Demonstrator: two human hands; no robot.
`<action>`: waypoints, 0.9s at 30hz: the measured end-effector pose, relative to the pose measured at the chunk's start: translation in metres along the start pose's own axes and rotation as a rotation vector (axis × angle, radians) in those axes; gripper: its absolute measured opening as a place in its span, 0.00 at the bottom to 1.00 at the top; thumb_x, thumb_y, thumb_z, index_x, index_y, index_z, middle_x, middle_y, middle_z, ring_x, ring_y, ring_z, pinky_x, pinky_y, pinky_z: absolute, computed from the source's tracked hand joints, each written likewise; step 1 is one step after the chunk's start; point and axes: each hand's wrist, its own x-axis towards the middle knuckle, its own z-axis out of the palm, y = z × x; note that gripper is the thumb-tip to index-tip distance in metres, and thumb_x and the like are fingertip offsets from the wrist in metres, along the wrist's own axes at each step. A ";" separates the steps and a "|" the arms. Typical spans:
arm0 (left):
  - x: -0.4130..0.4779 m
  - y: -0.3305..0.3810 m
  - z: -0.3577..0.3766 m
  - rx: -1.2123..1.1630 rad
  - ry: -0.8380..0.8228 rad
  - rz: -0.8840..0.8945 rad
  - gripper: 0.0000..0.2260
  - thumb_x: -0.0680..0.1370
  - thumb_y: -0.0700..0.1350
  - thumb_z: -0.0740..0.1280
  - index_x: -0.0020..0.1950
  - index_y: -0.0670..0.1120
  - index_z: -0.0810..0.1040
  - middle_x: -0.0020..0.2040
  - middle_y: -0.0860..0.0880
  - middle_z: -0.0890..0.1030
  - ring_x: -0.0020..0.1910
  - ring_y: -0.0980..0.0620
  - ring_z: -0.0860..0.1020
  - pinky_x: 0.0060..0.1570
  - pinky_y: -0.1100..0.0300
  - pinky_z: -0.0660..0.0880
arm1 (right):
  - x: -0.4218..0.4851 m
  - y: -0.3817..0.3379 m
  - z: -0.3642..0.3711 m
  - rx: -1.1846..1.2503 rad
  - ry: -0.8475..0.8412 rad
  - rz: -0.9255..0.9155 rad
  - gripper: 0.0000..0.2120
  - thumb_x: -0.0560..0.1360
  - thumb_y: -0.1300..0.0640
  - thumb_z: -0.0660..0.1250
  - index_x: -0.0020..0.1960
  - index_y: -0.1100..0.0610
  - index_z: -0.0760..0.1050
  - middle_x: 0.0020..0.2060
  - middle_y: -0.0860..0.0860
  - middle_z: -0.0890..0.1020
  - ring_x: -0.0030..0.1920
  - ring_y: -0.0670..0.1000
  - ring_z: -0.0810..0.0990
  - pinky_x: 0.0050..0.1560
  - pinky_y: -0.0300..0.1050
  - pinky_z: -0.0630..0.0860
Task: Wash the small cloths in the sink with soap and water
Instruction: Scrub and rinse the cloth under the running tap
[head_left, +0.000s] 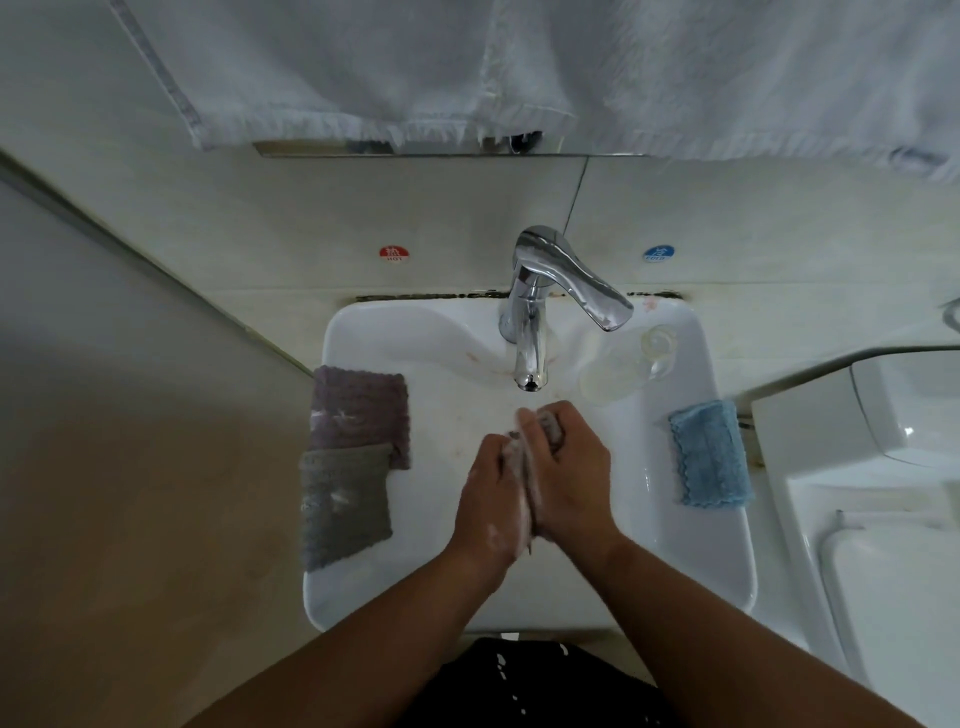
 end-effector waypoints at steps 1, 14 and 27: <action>-0.004 0.000 0.003 0.036 0.002 0.021 0.10 0.84 0.55 0.57 0.46 0.55 0.72 0.43 0.49 0.81 0.43 0.46 0.82 0.37 0.50 0.80 | 0.009 0.003 -0.002 -0.016 0.022 0.041 0.15 0.80 0.48 0.67 0.39 0.55 0.72 0.31 0.49 0.77 0.31 0.46 0.74 0.36 0.40 0.71; 0.001 0.005 0.004 -0.083 -0.018 0.099 0.11 0.82 0.53 0.61 0.47 0.48 0.74 0.47 0.43 0.79 0.45 0.44 0.80 0.43 0.46 0.79 | 0.017 0.006 -0.002 0.024 0.034 0.193 0.21 0.81 0.45 0.65 0.36 0.58 0.69 0.28 0.50 0.73 0.30 0.46 0.70 0.38 0.46 0.70; 0.010 0.008 -0.006 0.045 0.023 0.214 0.09 0.80 0.54 0.61 0.42 0.54 0.70 0.37 0.50 0.75 0.36 0.49 0.74 0.36 0.48 0.73 | -0.006 0.002 0.002 0.131 -0.015 0.254 0.21 0.81 0.45 0.64 0.35 0.56 0.69 0.28 0.50 0.75 0.31 0.48 0.74 0.37 0.51 0.74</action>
